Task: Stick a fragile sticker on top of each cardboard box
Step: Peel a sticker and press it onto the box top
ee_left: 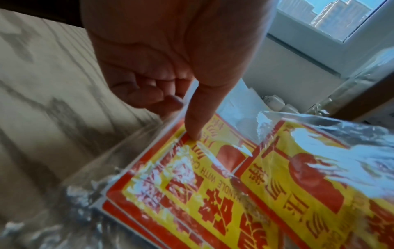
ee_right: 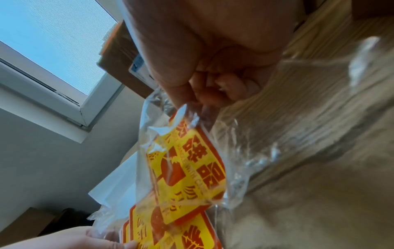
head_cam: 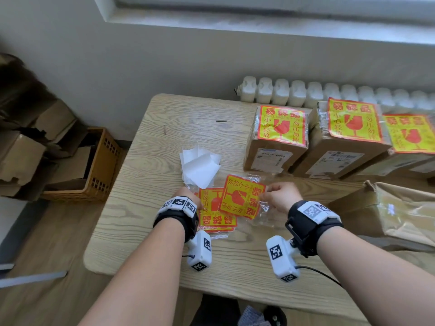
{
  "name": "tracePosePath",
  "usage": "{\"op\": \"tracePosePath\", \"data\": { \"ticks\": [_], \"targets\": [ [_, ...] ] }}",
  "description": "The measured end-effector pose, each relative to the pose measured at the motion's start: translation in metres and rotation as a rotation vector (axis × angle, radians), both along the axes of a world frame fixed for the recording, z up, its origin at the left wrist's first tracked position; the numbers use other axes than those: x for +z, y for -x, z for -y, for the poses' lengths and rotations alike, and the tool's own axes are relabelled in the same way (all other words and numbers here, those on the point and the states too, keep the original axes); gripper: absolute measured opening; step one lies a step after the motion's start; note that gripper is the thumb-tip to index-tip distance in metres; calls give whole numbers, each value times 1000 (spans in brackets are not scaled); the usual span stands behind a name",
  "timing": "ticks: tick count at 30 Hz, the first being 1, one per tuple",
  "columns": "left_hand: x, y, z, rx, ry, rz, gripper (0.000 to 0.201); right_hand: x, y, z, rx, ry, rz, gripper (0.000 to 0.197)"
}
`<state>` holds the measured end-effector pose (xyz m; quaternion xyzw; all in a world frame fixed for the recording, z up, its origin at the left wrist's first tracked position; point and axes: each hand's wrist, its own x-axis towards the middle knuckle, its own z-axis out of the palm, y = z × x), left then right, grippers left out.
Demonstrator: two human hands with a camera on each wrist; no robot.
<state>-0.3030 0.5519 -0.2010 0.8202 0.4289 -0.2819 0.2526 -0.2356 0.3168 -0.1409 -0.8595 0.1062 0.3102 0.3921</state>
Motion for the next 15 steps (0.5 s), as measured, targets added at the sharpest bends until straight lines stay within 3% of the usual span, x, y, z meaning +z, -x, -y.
{"op": "tracePosePath", "data": {
  "ticks": [4,6,11,15],
  "targets": [
    [6,1,10,-133,-103,-24,44,13,-2,14,-29,-28,106,28],
    [17,4,16,-163,-99,1,40,19,-3,21,-57,-40,149,31],
    [24,8,24,0,-69,124,15,34,1,37,-123,-87,213,27],
    [32,8,37,34,-40,147,30,46,7,47,-189,-138,282,26]
  ]
}}
